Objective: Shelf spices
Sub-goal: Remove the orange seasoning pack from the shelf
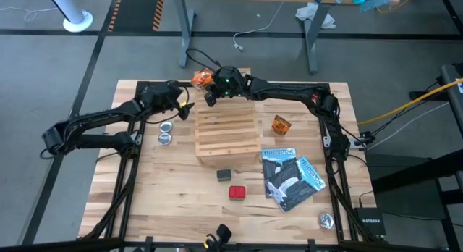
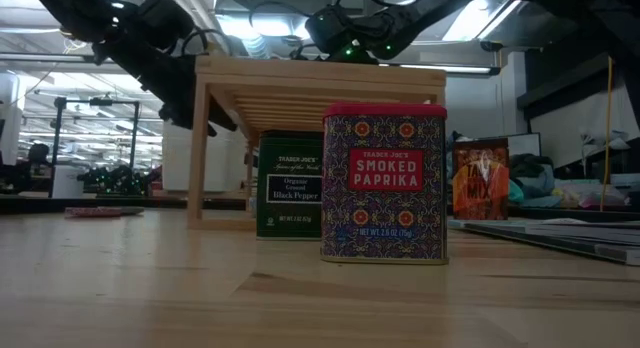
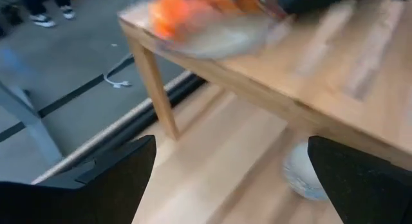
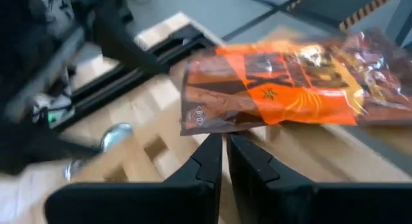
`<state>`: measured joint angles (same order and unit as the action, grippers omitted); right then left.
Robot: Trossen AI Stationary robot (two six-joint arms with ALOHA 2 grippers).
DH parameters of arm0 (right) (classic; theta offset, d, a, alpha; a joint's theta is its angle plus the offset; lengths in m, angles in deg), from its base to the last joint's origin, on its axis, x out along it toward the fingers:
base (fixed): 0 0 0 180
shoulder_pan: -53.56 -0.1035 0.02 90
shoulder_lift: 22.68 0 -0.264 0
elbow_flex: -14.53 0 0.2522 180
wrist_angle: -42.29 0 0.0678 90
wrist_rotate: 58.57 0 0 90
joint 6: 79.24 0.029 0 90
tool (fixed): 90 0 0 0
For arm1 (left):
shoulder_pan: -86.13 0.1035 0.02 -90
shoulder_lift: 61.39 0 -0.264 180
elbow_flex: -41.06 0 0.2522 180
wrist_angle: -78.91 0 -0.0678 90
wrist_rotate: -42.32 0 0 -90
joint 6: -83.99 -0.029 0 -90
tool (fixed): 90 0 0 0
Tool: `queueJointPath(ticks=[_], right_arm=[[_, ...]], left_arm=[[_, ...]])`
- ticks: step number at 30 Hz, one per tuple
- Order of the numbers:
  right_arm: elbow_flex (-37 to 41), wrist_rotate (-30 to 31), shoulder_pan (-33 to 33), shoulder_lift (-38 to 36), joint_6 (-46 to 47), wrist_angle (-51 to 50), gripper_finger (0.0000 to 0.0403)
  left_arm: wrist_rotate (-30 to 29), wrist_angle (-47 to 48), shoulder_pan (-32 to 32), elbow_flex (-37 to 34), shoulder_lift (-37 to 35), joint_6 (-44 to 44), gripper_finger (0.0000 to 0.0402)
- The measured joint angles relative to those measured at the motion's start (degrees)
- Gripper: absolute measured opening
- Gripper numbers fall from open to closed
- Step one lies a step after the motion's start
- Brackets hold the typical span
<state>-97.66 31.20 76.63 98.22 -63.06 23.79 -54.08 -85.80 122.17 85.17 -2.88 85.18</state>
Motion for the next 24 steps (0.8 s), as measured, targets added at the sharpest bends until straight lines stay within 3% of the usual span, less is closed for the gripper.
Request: queueJointPath(ticks=[14,24], right_arm=[[-0.04,-1.88,-1.44,0.0,0.4,1.49,0.0033],[-0.15,-2.25,-1.66,-0.09,0.01,-0.21,0.0033]], left_arm=[[-1.62,-2.51,-3.09,-0.02,2.33,-1.57,0.0399],[-13.6,-2.18,-2.94,-0.02,-0.89,-4.61,0.0399]])
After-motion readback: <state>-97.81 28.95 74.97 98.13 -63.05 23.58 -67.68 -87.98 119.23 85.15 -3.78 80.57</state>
